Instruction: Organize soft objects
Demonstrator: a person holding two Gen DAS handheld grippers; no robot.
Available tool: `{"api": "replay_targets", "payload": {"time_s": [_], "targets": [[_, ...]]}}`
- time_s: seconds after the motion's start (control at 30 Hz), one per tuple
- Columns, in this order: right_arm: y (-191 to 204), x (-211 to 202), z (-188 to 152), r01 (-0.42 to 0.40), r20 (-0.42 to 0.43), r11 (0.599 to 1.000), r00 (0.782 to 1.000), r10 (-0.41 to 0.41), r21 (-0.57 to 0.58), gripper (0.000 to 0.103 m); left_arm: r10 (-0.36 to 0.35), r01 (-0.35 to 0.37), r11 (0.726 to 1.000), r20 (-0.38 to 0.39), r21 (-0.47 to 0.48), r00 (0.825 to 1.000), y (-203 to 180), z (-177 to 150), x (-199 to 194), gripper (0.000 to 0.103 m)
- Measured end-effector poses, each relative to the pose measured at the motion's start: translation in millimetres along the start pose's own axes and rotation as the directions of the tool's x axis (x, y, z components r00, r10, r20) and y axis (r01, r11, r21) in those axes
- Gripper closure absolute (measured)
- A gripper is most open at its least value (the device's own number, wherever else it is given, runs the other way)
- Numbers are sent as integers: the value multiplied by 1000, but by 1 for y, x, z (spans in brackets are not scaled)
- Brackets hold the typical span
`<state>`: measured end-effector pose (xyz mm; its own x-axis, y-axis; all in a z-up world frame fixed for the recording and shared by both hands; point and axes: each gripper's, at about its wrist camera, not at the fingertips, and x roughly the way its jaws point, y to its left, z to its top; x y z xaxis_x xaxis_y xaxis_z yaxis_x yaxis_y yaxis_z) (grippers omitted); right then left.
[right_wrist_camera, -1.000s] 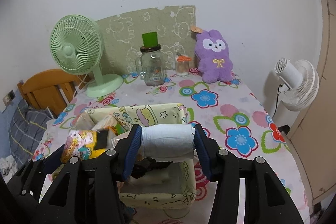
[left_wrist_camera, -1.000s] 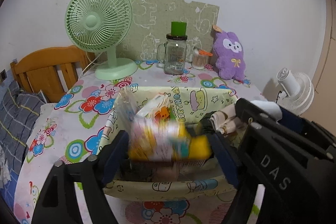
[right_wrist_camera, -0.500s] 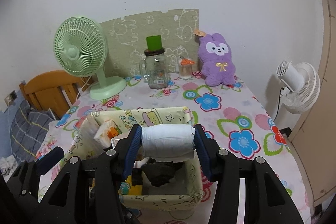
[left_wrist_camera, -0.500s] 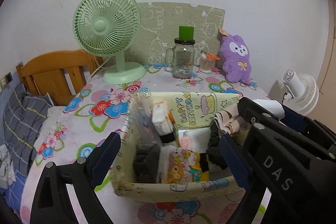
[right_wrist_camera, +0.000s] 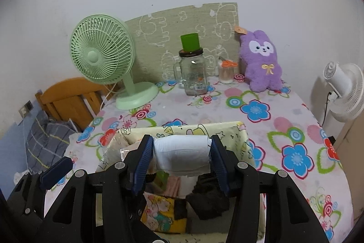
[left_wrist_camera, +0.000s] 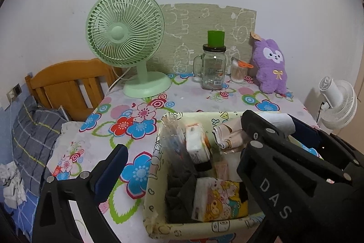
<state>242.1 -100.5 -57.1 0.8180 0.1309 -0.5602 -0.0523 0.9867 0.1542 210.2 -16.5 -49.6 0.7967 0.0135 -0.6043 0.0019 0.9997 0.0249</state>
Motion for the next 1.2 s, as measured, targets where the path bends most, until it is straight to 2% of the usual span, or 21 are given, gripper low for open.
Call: {"api": "replay_targets", "payload": {"time_s": [0.27, 0.4, 0.57, 0.67, 1.2], "targets": [[2, 22, -1, -18, -37, 1000, 999, 17, -18, 45, 14, -14, 1000, -33, -15, 999, 3, -2, 18, 3], [0, 29, -3, -25, -43, 1000, 999, 24, -17, 24, 20, -20, 1000, -41, -14, 999, 3, -3, 23, 3], [2, 31, -3, -39, -47, 999, 998, 37, -25, 20, 17, -18, 1000, -45, -17, 999, 4, -3, 24, 3], [1, 28, -3, -37, -42, 999, 998, 36, -24, 14, 15, -16, 1000, -40, -16, 999, 4, -3, 22, 3], [0, -14, -5, -11, -8, 999, 1000, 11, -36, 12, -16, 16, 1000, 9, -2, 1000, -4, -5, -16, 3]]}}
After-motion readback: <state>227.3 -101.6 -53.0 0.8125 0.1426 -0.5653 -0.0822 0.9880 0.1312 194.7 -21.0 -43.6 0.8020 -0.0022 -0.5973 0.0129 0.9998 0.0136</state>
